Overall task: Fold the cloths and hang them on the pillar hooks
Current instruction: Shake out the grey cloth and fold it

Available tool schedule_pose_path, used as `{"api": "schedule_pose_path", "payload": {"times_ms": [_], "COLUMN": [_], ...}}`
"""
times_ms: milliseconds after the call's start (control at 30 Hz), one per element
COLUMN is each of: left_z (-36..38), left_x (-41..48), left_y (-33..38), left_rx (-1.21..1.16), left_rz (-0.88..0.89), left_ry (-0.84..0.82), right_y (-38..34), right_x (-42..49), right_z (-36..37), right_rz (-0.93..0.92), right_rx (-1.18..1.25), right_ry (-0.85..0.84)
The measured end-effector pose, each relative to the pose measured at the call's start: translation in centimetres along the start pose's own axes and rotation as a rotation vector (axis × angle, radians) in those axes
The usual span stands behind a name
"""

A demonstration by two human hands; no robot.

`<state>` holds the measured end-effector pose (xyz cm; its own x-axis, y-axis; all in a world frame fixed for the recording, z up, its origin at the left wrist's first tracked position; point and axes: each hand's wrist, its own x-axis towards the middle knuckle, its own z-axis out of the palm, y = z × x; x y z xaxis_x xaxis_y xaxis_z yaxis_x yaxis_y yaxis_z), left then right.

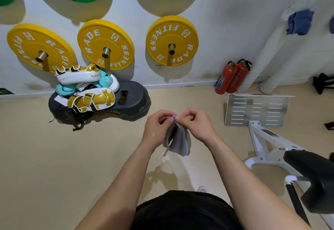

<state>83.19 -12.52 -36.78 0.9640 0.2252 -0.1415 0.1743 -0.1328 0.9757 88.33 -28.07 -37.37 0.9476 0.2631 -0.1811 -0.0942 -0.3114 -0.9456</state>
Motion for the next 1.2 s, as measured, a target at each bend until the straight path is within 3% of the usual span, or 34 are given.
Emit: {"api": "schedule_pose_path", "payload": {"times_ms": [133, 433, 567, 867, 1200], "left_z": [-0.3, -2.2, -2.9, -6.6, -10.1], "left_x": [0.4, 1.2, 1.3, 3.2, 4.8], "left_y": [0.9, 1.1, 1.6, 2.7, 2.2], "left_rx": [0.073, 0.127, 0.113, 0.052, 0.029], "left_rz": [0.063, 0.109, 0.113, 0.128, 0.031], "left_ry": [-0.009, -0.018, 0.009, 0.152, 0.388], "right_y": [-0.2, 1.2, 1.4, 2.4, 4.4], "right_x": [0.0, 1.0, 1.1, 1.2, 0.6], "right_z": [-0.2, 0.0, 0.2, -1.1, -5.3], "right_rz": [-0.033, -0.066, 0.01, 0.087, 0.143], "right_rx": [0.063, -0.356, -0.465, -0.519, -0.585], "right_ry": [-0.131, -0.21, -0.267, -0.259, -0.26]}}
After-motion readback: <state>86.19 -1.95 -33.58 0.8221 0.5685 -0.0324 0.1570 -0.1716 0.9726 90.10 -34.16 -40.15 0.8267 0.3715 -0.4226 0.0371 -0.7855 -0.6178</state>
